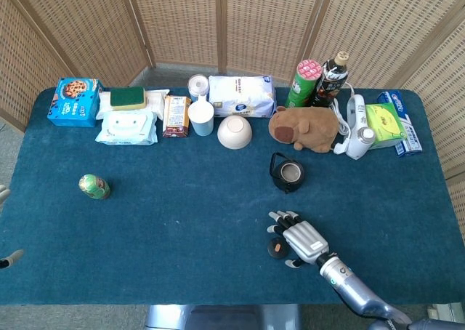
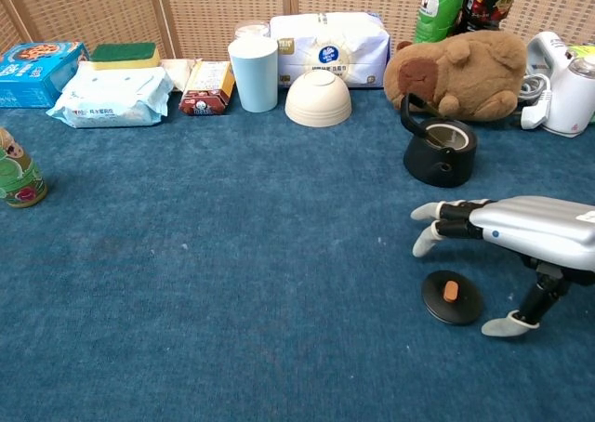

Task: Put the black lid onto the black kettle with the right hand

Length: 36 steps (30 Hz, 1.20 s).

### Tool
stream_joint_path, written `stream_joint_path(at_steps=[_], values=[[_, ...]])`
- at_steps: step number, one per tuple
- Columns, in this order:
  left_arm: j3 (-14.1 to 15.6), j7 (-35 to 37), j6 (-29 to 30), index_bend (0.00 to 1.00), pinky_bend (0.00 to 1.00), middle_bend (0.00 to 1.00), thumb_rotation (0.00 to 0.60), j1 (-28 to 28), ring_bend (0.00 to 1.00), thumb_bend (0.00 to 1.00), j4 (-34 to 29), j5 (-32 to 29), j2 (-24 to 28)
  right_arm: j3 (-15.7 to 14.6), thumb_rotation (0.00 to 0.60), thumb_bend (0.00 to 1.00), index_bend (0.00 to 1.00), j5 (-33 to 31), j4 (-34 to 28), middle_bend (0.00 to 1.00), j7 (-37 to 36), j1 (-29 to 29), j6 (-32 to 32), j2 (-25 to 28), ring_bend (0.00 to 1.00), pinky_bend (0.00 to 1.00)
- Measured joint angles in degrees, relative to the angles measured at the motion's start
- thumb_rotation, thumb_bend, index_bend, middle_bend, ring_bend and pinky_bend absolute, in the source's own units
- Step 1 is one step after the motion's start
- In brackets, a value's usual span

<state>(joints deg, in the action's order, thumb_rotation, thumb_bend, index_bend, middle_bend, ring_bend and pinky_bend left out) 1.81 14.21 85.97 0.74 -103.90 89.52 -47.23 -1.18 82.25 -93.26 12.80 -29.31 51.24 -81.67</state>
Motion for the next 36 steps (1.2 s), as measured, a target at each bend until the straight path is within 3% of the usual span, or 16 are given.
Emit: stream_joint_path(at_steps=[17,36], values=[[0.07,-0.1,-0.07,0.0,0.04,0.0,0.6,0.01,0.0,0.12,-0.04,0.05,0.01,-0.34,0.6,0.27,0.33,-0.73,1.03,0.04,0.32,-0.25,0.91,-1.1,0.01,0.0],[0.12,-0.92,-0.27,0.0,0.04,0.0,0.6,0.1,0.0,0.12,-0.28,0.1,-0.14,-0.9,0.6,0.3,0.37,-0.23,-0.08,0.05,0.18,-0.24,2.15,-0.39,0.01,0.0]])
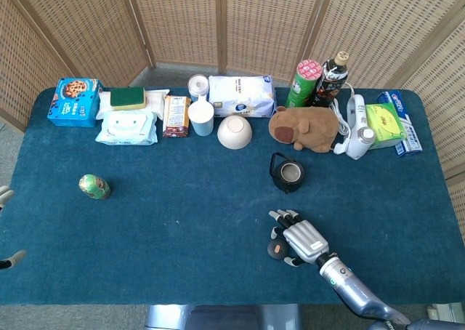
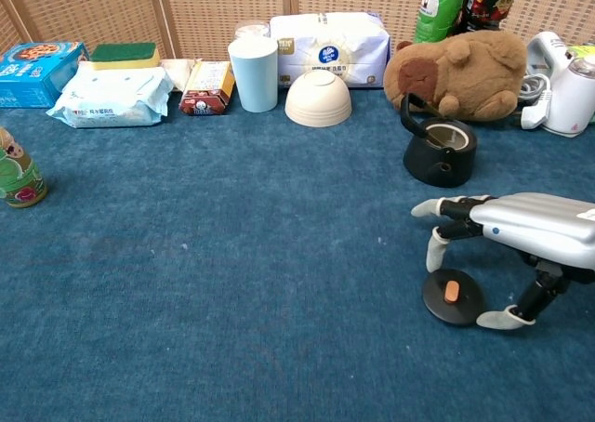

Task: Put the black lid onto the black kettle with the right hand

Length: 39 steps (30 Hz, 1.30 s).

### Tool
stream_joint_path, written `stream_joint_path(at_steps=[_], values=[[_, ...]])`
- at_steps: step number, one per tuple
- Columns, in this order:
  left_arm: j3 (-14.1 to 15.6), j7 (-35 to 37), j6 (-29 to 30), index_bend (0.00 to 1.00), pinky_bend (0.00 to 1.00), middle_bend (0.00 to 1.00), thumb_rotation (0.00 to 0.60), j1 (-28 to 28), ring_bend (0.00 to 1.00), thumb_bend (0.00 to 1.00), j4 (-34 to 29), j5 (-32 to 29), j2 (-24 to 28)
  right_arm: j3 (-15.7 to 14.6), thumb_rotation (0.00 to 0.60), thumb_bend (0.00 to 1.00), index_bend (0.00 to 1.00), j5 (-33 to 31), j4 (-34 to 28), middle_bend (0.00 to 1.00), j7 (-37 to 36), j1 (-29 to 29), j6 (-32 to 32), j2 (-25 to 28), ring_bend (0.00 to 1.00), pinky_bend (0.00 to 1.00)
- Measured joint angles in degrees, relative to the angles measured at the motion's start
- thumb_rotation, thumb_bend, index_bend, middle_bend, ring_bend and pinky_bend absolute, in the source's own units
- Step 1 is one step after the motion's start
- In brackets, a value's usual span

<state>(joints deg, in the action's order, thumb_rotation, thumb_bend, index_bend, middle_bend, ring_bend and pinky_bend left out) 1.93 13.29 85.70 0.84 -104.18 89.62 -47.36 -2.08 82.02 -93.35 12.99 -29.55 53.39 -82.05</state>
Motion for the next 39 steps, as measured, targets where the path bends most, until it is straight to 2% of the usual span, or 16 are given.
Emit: stream_joint_path(at_steps=[14,23,33,39], values=[[0.0,0.09,-0.2,0.0,0.04,0.0,0.6,0.11,0.0,0.12,-0.05,-0.05,0.08,1.03,0.6,0.31,0.37,0.33,-4.06,0.05,-1.55,-0.26,1.28,2.5,0.01,0.0],[0.09,-0.02,-0.37,0.0,0.04,0.0,0.6,0.17,0.0,0.12,-0.05,0.0,0.09,5.95,0.6,0.32,0.38,-3.55,-10.03,0.05,1.96,-2.04,2.48,6.06,0.01,0.0],[-0.01,0.13,-0.68,0.0,0.04,0.0,0.6,0.31,0.0,0.12,-0.08,-0.44,0.18,12.91,0.6,0.32,0.38,-17.42,-12.22,0.05,10.44,-6.78,1.56,9.53,0.01,0.0],[0.02,-0.97,-1.5,0.0,0.04,0.0,0.6,0.7,0.0,0.12,-0.36,-0.52,0.03,15.56,0.6,0.33,0.38,-27.43,-8.93,0.05,13.82,-10.03,0.84,10.15,0.01,0.0]])
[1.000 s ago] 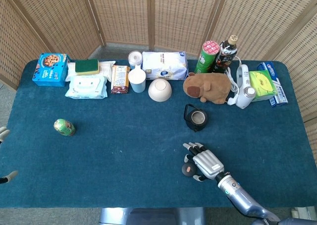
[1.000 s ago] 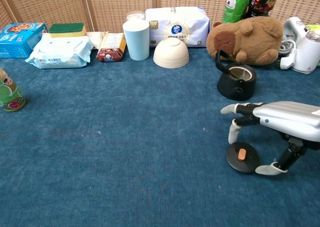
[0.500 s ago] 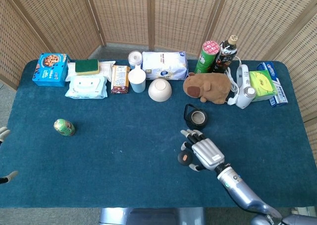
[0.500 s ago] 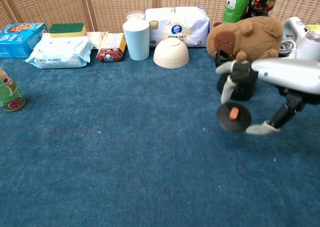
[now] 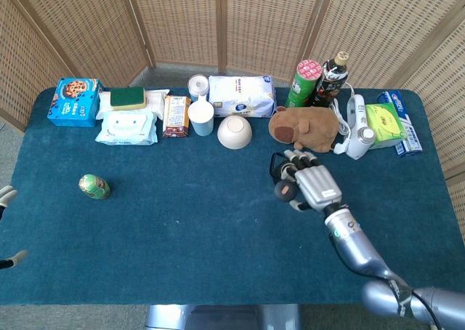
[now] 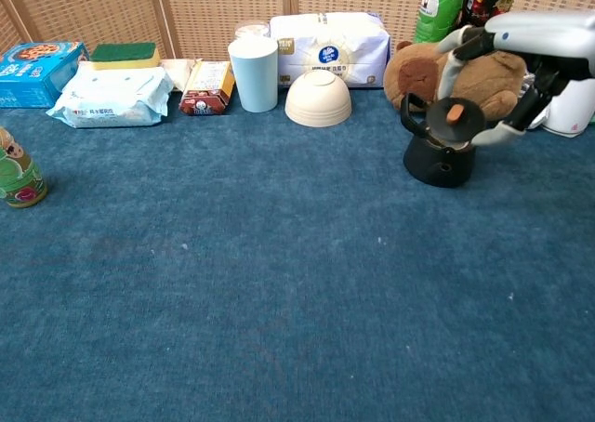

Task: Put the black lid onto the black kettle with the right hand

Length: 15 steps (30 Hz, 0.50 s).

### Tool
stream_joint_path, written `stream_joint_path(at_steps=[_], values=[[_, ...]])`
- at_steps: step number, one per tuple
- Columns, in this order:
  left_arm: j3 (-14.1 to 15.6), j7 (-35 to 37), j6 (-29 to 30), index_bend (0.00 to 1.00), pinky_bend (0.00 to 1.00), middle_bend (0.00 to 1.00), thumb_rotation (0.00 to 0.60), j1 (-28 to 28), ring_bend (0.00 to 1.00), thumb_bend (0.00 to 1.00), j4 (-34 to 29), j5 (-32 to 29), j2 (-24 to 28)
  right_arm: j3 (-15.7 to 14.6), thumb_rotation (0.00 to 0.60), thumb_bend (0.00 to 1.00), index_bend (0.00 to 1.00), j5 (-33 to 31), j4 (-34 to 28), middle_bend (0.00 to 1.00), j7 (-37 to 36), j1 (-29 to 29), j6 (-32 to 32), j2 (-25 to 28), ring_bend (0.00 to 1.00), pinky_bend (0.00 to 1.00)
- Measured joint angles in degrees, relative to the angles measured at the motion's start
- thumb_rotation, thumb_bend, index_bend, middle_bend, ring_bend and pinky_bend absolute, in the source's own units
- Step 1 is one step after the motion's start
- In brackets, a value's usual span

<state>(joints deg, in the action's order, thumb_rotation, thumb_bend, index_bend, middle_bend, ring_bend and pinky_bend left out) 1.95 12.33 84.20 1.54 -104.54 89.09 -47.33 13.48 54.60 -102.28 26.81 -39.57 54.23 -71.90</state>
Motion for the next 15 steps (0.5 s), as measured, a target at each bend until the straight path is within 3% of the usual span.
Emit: stream_joint_path(at_steps=[6,15], values=[[-0.04,-2.1,-0.86,0.0,0.04,0.0,0.6,0.44,0.0,0.12,-0.7,-0.38,-0.45,1.56,0.6,0.33,0.39,-8.44,5.22,0.05,1.04,-3.2,-1.8,-0.41,0.01,0.0],[-0.53,-2.53,-2.07,0.0,0.04,0.0,0.6,1.09,0.0,0.12,-1.21,-1.95,-0.53,2.24,0.6,0.33,0.39,-16.12,11.11,0.05,0.5,-7.64,-5.09,-2.2,0.01,0.0]])
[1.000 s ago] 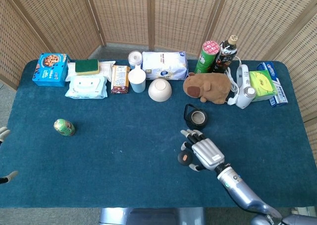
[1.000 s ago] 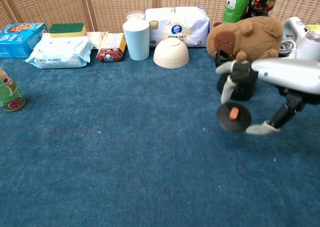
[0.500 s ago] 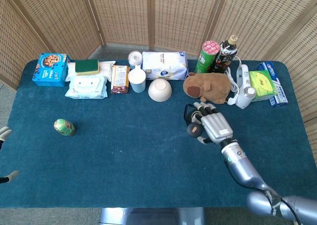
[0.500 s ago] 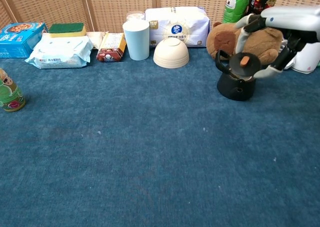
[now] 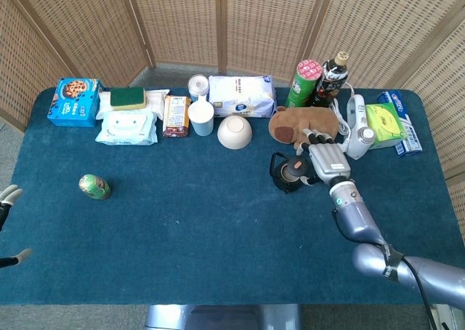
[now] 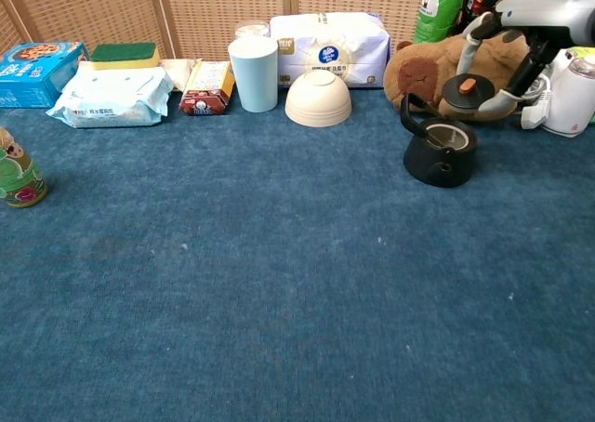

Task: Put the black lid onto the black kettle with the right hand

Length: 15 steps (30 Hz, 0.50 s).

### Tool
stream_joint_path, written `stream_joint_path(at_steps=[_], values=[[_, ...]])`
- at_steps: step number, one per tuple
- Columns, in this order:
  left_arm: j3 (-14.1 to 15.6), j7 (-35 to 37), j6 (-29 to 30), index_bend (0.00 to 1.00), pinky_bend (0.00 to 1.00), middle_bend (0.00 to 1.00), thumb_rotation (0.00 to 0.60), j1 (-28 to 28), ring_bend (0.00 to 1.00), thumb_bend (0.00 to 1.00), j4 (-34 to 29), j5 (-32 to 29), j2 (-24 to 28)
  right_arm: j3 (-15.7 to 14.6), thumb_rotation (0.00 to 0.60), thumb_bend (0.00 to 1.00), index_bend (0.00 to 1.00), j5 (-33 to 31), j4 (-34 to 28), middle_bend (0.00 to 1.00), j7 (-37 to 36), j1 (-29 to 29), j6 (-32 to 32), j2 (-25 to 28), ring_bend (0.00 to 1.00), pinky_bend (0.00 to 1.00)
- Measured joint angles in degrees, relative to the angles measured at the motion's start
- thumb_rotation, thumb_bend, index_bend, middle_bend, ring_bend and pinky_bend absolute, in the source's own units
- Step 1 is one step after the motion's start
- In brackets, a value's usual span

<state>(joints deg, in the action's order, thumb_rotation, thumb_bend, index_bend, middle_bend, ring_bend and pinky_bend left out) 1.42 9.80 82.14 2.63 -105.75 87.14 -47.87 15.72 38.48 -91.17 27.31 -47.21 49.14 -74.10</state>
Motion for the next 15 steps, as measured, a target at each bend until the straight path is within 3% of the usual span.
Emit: stream_joint_path(at_steps=[15], values=[[-0.44,0.55,-0.88,0.0,0.04,0.0,0.6,0.4,0.0,0.12,0.19,-1.51,0.11,-2.08,0.6,0.33,0.4,-1.78,6.14,0.05,-2.91,-2.52,-2.18,-4.41,0.01,0.0]])
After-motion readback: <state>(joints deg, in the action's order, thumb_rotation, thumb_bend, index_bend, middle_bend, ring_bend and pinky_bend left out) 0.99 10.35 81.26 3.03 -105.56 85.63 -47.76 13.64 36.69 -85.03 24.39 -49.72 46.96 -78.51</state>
